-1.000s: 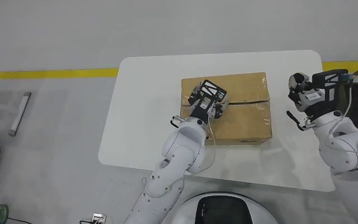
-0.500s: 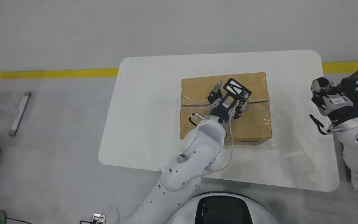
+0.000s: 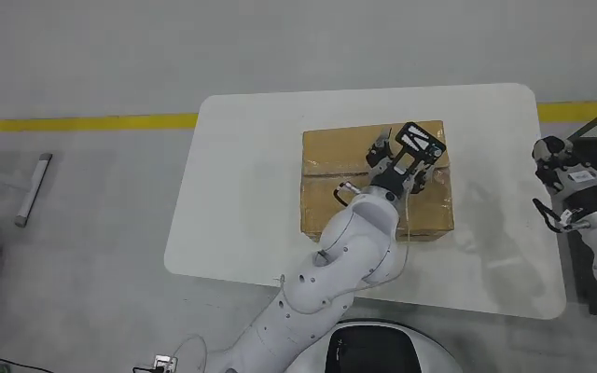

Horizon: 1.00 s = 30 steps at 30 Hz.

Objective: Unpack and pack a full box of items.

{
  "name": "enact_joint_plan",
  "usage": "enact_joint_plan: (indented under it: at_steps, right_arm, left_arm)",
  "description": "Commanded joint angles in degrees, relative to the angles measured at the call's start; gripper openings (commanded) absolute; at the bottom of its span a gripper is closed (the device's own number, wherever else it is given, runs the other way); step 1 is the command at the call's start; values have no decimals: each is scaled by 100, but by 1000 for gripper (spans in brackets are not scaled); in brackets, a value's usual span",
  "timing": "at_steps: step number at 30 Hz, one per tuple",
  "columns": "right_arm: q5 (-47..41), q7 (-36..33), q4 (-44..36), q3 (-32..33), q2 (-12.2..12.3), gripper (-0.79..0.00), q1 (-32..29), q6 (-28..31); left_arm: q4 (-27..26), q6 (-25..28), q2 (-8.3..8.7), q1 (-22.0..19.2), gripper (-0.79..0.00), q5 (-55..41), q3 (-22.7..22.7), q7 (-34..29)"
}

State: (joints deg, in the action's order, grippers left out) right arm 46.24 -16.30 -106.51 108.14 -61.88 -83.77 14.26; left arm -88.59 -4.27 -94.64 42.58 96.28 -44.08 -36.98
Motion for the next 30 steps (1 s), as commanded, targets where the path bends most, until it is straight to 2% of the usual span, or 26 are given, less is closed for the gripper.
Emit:
enact_joint_plan:
  at_steps: [1, 6, 12, 17, 22, 27, 30]
  right_arm:
    - [-60, 19, -83, -22, -1, -785, -30, 100]
    - [-146, -15, -351, -190, -3, -785, -61, 335]
    - [-215, -317, -915, -765, -16, -785, 107, 398]
    - [291, -578, -1362, -1837, -59, -785, 441, 253]
    - [902, -701, -1390, -3166, -172, -785, 1113, -124]
    - [1363, -701, -959, -4431, -388, -785, 2078, -827]
    - [1354, -715, -576, -5033, -552, -785, 2658, -1238]
  left_arm:
    - [-247, -64, 31, 128, 0, 117, -185, -164]
    - [-1198, -274, 157, 668, 0, 577, -843, -605]
    - [-2322, -328, 327, 1572, 0, 1301, -1770, -1051]
    - [-3145, -359, 436, 2424, 0, 1695, -2519, -1154]
    - [-3736, -469, 491, 3090, 0, 1820, -3096, -1105]
    - [-4017, -429, 519, 3426, 0, 1722, -3476, -957]
    - [-4042, -419, 522, 3446, 0, 1704, -3522, -935]
